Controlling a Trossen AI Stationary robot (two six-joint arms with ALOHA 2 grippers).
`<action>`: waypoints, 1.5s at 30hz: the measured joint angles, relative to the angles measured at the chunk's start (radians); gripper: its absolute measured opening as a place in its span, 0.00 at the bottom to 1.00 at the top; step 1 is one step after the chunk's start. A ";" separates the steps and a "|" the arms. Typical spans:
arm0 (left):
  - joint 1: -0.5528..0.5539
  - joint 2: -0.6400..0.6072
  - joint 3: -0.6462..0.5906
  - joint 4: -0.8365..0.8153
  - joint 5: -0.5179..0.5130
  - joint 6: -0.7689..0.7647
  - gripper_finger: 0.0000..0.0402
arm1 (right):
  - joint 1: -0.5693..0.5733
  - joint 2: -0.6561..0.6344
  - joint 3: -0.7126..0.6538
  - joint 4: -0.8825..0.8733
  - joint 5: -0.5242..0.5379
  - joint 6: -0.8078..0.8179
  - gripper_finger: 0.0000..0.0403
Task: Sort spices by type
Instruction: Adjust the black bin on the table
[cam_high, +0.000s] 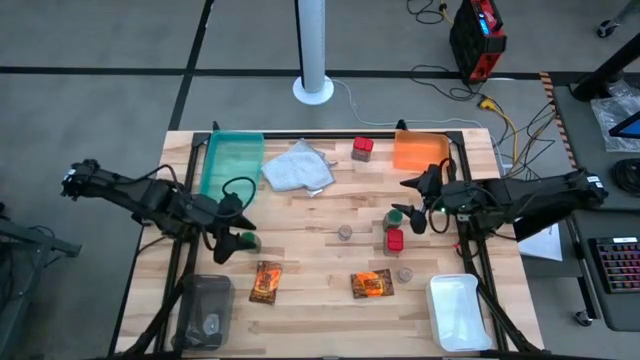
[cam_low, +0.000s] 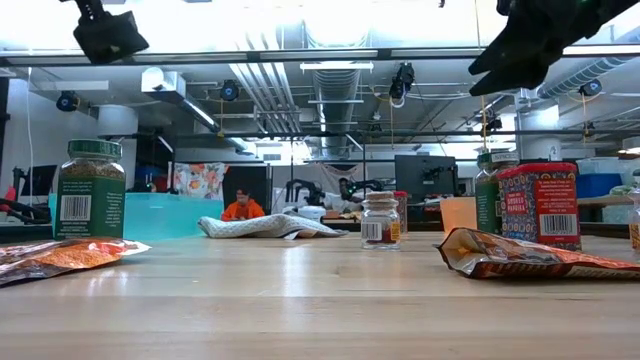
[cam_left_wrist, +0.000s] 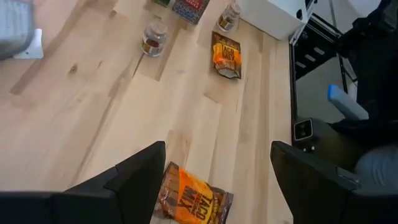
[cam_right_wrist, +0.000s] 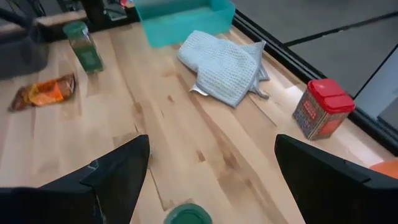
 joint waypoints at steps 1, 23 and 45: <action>0.000 0.012 0.010 0.003 0.000 0.000 0.69 | 0.000 0.000 0.000 0.003 0.000 -0.017 0.84; -0.110 0.402 0.267 -0.110 0.077 -0.372 0.69 | 0.002 0.004 0.000 0.015 -0.184 0.069 0.84; -0.310 0.764 0.523 -0.450 -0.019 -0.771 0.69 | 0.002 0.007 0.000 0.065 -0.183 0.044 0.84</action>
